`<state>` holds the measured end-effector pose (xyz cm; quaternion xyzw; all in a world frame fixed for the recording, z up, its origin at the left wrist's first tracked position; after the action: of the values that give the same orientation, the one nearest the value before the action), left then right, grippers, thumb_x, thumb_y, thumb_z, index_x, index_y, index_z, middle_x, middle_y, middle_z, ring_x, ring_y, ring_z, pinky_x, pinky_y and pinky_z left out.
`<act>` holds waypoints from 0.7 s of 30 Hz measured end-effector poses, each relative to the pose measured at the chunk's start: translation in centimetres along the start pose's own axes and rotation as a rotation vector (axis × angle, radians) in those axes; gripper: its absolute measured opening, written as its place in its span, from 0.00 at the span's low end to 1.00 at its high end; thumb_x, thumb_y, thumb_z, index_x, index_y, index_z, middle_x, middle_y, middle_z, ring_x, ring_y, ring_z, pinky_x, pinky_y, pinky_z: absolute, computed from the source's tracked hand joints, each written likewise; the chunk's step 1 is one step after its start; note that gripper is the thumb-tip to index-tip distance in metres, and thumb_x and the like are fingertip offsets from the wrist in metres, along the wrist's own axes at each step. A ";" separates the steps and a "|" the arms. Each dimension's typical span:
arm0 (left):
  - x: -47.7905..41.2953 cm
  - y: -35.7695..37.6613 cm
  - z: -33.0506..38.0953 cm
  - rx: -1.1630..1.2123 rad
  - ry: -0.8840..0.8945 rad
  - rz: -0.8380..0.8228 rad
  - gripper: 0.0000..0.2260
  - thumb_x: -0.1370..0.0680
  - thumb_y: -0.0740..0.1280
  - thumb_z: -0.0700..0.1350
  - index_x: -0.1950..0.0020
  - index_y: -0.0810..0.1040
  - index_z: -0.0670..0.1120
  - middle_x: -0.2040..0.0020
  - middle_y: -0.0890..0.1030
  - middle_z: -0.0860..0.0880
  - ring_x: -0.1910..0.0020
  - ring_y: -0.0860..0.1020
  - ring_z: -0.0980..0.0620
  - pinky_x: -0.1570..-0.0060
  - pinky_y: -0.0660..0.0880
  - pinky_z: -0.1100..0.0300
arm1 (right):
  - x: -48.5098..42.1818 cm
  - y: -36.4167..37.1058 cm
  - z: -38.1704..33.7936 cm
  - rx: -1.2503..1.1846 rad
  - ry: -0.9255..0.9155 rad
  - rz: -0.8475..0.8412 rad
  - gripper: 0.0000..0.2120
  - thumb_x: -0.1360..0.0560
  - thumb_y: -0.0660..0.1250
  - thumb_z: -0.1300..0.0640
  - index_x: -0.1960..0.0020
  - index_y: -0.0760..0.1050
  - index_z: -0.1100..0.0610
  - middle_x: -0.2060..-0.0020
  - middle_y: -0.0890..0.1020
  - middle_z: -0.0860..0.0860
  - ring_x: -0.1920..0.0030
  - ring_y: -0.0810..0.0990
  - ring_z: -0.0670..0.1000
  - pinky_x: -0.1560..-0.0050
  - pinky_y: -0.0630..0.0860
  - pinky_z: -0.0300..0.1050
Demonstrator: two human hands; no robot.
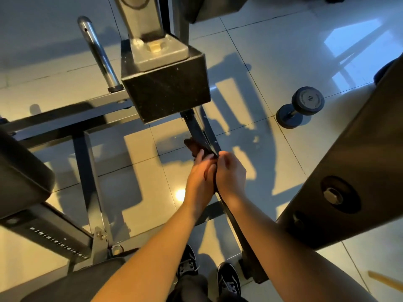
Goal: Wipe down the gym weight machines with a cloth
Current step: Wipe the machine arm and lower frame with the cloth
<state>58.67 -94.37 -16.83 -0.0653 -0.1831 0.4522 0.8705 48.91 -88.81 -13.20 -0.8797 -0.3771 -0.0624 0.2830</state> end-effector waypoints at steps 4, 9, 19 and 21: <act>1.1 -0.3 0.6 -0.183 0.024 -0.042 0.18 0.15 0.59 0.49 0.24 0.71 0.52 0.20 0.63 0.53 0.23 0.61 0.53 0.30 0.56 0.70 | 0.7 -0.7 0.7 -0.040 0.078 0.004 0.11 0.15 0.56 0.51 0.45 0.77 0.49 0.53 0.81 0.45 0.51 0.80 0.41 0.49 0.73 0.36; -6.1 -1.4 -0.3 -0.282 -0.067 -0.023 0.17 0.15 0.60 0.47 0.26 0.72 0.50 0.20 0.62 0.52 0.24 0.63 0.53 0.36 0.58 0.69 | -0.4 0.2 0.7 -0.092 0.013 0.031 0.13 0.15 0.56 0.50 0.53 0.76 0.50 0.63 0.81 0.54 0.61 0.82 0.54 0.55 0.80 0.56; -2.3 0.7 -0.4 -0.367 0.140 -0.137 0.13 0.17 0.61 0.51 0.36 0.77 0.65 0.28 0.66 0.68 0.32 0.70 0.65 0.33 0.75 0.52 | -0.8 -0.4 0.9 -0.102 0.042 0.056 0.11 0.14 0.55 0.52 0.48 0.76 0.48 0.57 0.78 0.40 0.54 0.76 0.30 0.56 0.68 0.22; -2.4 0.3 -0.6 -0.392 0.160 -0.130 0.12 0.18 0.61 0.53 0.36 0.76 0.67 0.27 0.64 0.70 0.29 0.68 0.61 0.33 0.74 0.47 | -0.9 0.0 1.0 -0.079 0.040 0.037 0.12 0.14 0.55 0.50 0.47 0.76 0.49 0.55 0.78 0.42 0.52 0.77 0.35 0.57 0.70 0.27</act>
<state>57.39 -96.16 -18.06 -0.2570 -0.2017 0.3444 0.8801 48.11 -88.83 -14.34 -0.8955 -0.3525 -0.0894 0.2566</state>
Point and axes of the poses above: each hand's wrist, its own x-axis away from the middle knuckle, its own y-axis out of the palm, z = x × y, the point moved 8 cm from there along -x, towards the middle knuckle
